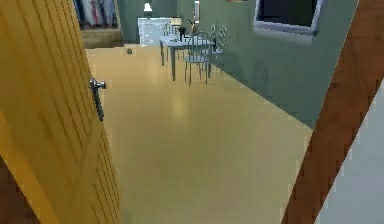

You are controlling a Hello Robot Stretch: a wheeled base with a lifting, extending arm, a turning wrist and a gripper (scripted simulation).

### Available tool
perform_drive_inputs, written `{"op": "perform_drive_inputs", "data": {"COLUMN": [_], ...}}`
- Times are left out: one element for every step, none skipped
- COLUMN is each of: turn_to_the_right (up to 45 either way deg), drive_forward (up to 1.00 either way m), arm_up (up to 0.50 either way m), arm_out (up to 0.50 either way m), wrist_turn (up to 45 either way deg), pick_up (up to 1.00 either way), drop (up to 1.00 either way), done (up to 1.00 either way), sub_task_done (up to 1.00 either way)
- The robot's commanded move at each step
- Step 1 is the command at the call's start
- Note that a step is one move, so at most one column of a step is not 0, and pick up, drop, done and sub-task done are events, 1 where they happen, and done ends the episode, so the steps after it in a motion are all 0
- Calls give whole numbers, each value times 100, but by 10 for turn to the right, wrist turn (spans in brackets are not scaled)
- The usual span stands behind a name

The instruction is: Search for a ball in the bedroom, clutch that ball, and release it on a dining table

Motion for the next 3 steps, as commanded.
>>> {"op": "perform_drive_inputs", "data": {"turn_to_the_right": [0, -90, 0], "drive_forward": [25, 0, 90], "arm_up": [0, 0, 0], "arm_out": [0, 0, 0], "wrist_turn": [0, 0, 0], "pick_up": [0, 0, 0], "drop": [0, 0, 0], "done": [0, 0, 0], "sub_task_done": [0, 0, 0]}}
